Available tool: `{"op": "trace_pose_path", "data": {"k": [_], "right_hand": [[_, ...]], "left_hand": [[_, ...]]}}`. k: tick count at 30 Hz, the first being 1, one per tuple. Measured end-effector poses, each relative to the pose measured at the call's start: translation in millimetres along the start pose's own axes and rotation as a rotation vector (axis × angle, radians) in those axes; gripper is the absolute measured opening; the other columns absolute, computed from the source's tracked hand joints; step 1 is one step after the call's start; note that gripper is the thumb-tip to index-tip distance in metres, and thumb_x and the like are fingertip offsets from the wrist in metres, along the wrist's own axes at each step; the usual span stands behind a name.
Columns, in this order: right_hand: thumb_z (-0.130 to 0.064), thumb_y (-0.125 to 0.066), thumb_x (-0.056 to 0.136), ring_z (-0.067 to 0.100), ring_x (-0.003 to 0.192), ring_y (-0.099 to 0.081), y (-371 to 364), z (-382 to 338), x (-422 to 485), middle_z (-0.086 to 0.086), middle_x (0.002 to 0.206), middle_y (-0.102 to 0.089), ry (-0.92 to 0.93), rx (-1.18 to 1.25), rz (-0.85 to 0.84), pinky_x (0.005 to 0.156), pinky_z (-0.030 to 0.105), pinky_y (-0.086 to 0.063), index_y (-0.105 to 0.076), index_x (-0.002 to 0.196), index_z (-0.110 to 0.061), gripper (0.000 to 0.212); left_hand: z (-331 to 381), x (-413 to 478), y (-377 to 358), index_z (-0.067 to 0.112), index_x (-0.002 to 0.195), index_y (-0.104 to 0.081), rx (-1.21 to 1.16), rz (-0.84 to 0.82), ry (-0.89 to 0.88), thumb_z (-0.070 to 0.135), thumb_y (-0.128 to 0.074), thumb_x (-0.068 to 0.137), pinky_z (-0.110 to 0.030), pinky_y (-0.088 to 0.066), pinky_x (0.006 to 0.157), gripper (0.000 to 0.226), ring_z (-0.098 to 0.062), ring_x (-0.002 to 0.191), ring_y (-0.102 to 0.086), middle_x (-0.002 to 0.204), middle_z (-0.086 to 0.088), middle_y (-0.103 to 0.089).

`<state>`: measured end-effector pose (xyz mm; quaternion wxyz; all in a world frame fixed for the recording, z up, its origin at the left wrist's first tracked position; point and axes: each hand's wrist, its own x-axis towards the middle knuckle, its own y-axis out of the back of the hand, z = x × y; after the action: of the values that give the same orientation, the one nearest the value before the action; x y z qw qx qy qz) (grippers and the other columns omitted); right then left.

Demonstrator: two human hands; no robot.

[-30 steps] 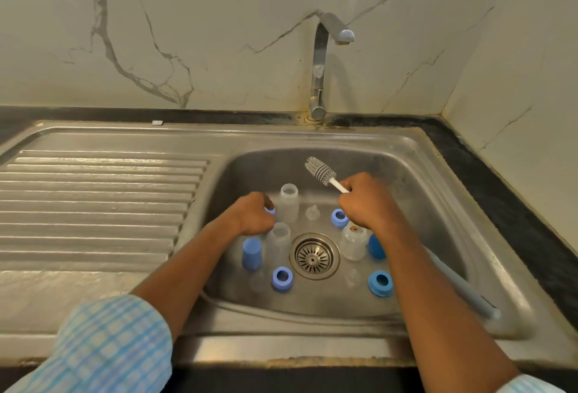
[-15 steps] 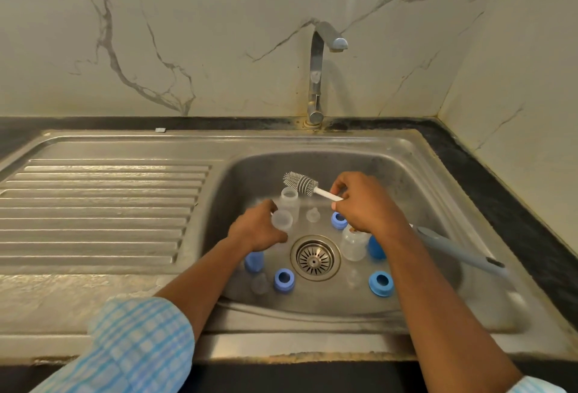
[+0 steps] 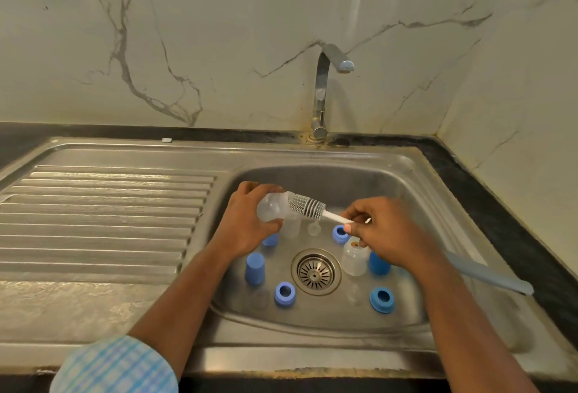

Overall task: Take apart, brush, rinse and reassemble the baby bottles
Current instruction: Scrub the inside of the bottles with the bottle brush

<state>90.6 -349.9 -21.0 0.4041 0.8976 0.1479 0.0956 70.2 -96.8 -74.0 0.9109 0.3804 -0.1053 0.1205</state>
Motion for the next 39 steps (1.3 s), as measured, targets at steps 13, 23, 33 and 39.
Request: {"op": "trace_pose_path", "data": {"k": [13, 23, 33, 39], "right_hand": [[-0.018, -0.067, 0.089, 0.010, 0.070, -0.064, -21.3, -22.2, 3.4, -0.006, 0.074, -0.069, 0.052, -0.015, 0.019, 0.071, 0.035, -0.054, -0.072, 0.089, -0.018, 0.005], [-0.006, -0.063, 0.085, 0.016, 0.069, -0.063, -24.6, -20.4, 6.3, -0.003, 0.074, -0.068, 0.083, -0.048, 0.117, 0.070, 0.043, -0.054, -0.075, 0.091, -0.022, 0.021], [-0.029, -0.059, 0.094, 0.022, 0.078, -0.061, -39.3, -37.8, 10.2, -0.001, 0.085, -0.069, 0.129, -0.290, 0.178, 0.067, 0.036, -0.049, -0.068, 0.097, -0.023, 0.012], [-0.027, -0.058, 0.096, 0.018, 0.062, -0.056, -35.1, -37.0, 9.8, -0.001, 0.067, -0.062, 0.170, -0.189, 0.005, 0.061, 0.038, -0.047, -0.070, 0.087, -0.021, 0.017]], "left_hand": [[35.0, -0.5, -10.1, 0.021, 0.140, -0.047, 0.066, 0.122, -0.279, 0.024, -0.093, 0.063, -0.019, -0.027, 0.109, 0.090, -0.005, 0.133, -0.025, 0.148, -0.003, -0.033], [31.8, -3.2, -8.1, 0.021, 0.137, -0.041, -1.052, 0.031, 0.303, -0.013, -0.073, 0.073, -0.031, -0.060, 0.082, 0.079, -0.018, 0.110, -0.066, 0.134, -0.006, -0.054], [34.9, -0.3, -12.5, 0.021, 0.131, -0.045, -1.306, 0.057, 0.483, 0.031, -0.076, 0.071, -0.056, -0.055, 0.093, 0.068, -0.035, 0.115, -0.065, 0.132, -0.013, -0.058], [24.6, 11.1, 11.1, 0.016, 0.130, -0.042, -1.442, 0.167, 0.451, 0.008, -0.068, 0.086, -0.041, -0.062, 0.068, 0.052, -0.032, 0.106, -0.066, 0.133, -0.016, -0.053]]}}
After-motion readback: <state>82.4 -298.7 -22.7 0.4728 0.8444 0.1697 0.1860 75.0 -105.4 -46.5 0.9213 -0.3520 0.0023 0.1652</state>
